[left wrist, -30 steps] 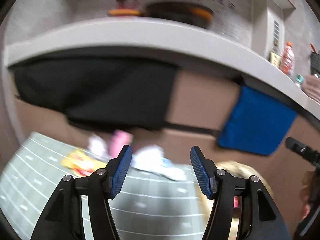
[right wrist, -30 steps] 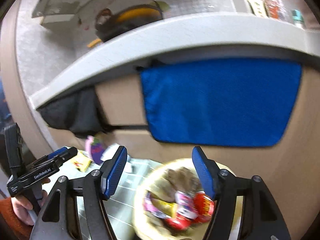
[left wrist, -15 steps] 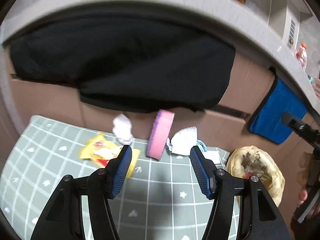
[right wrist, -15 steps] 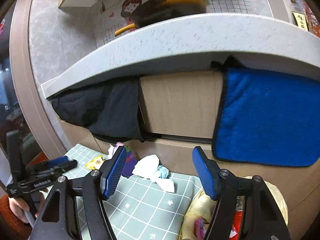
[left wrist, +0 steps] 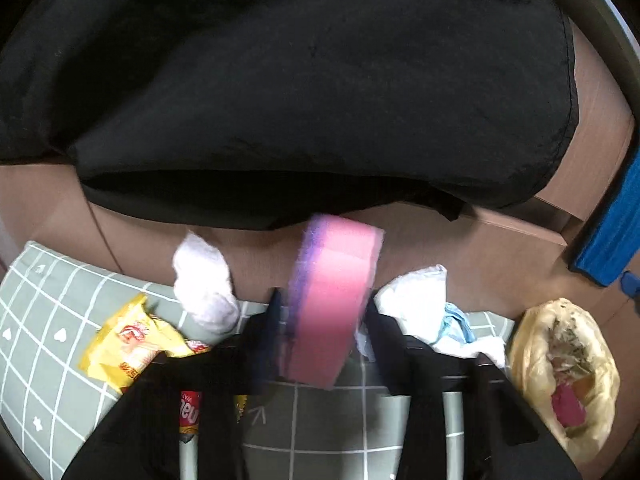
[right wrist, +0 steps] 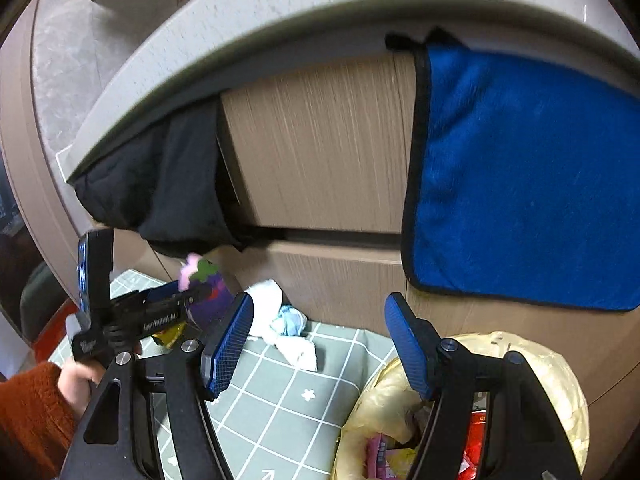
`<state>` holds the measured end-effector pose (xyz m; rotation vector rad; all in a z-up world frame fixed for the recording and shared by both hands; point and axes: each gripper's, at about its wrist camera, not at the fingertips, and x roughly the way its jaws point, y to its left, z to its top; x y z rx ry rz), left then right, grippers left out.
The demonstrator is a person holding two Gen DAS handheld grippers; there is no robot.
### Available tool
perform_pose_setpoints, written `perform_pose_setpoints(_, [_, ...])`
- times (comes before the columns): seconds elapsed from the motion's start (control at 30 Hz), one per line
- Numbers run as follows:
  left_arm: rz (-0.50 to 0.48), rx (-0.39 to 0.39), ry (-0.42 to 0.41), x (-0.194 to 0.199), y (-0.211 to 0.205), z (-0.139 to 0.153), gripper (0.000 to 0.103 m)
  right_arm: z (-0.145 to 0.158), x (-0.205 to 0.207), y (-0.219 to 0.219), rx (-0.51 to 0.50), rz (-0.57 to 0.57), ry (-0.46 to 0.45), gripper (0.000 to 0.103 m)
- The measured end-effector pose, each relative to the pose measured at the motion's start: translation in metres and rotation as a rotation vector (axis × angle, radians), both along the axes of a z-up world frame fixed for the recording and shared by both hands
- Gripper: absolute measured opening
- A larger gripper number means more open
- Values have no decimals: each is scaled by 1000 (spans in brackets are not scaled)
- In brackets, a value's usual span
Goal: Collect trash
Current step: 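Move back to the table and grasp the pink sponge with the left tool, then reach the open right tool toward the yellow wafer packet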
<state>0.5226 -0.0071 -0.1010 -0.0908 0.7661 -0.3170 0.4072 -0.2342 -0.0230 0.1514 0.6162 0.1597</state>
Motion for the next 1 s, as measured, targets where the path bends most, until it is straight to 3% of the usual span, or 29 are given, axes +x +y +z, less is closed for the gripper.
perform_pose_setpoints(0.1, [4,-21,-9,-18,11,5,32,-4,4,9,5,25,12,66])
perform_pose_setpoints(0.23, [48,-104,-3,-65,51,23,32,0,6,35,13,94,9,66])
perform_pose_setpoints(0.4, [118,-136,-101,-137,124,64,32,6,15,88,41,232,30,66])
perform_pose_setpoints(0.5, [208,-111,-151,-171,167,86,32,6,22,118,59,283,39,66])
perform_pose_setpoints(0.63, [328,-69,-199,-202,211,104,33,-8,39,174,-2,372,60,66])
perform_pose_setpoints(0.77, [378,-103,-170,-215,239,94,33,-38,57,221,-106,455,122,66])
perform_pose_setpoints(0.9, [392,-115,-114,-220,258,74,33,-73,77,234,-117,415,170,66])
perform_pose_setpoints(1.0, [382,-121,-84,-218,263,56,33,-89,86,245,-230,382,128,65])
